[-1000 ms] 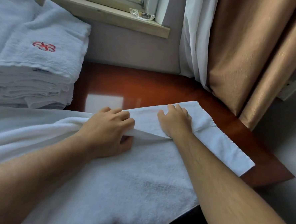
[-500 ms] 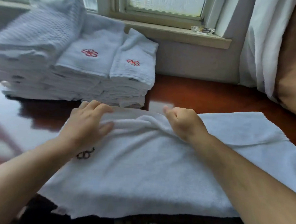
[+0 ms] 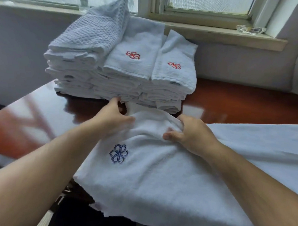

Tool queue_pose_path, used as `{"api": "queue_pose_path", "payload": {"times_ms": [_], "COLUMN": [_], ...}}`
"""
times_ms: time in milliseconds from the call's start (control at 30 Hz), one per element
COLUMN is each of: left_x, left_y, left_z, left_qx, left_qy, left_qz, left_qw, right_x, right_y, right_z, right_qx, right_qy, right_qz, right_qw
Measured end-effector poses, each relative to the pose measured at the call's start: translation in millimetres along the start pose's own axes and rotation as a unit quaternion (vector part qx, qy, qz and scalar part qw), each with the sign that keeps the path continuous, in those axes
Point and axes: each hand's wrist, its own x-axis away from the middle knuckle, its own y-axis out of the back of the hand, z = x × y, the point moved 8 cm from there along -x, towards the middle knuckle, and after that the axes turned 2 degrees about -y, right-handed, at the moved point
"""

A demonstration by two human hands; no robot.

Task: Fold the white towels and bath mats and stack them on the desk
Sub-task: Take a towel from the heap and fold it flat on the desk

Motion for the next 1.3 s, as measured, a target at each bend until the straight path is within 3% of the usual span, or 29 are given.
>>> {"api": "queue_pose_path", "payload": {"times_ms": [167,300,367,433,533,600,667,767,833,1000,1300], "left_x": [-6,4,8,8,24,44,64,89,106,110,19], "left_y": [-17,-15,-9,7,44,61,62,45,30,10,1], "left_z": [-3,-14,-25,-39,-65,-73,-62,-23,-5,5,-19], "left_qx": [0.098,0.008,-0.048,-0.102,-0.175,-0.185,-0.149,-0.023,0.002,-0.096,-0.138], "left_qy": [0.076,0.037,-0.02,-0.091,-0.191,-0.223,-0.216,-0.172,-0.198,-0.303,-0.348], "left_qz": [0.143,0.172,0.129,0.043,-0.119,-0.195,-0.209,-0.121,-0.054,-0.031,-0.033], "left_qw": [0.982,0.984,0.99,0.99,0.959,0.937,0.942,0.977,0.979,0.948,0.927], "right_x": [8,11,15,20,33,44,52,64,71,70,3], "right_y": [9,8,1,1,23,34,32,18,4,-14,-2], "right_z": [-3,11,21,26,36,47,56,56,53,40,25], "right_qx": [0.003,0.024,0.025,0.036,0.068,0.083,0.103,0.121,0.106,0.064,0.06], "right_qy": [0.003,0.019,0.043,0.054,0.098,0.148,0.187,0.218,0.218,0.175,0.114], "right_qz": [-0.045,-0.045,-0.021,-0.047,-0.2,-0.262,-0.254,-0.187,-0.133,-0.09,-0.131], "right_qw": [0.999,0.999,0.999,0.997,0.972,0.95,0.943,0.95,0.961,0.978,0.983]}}
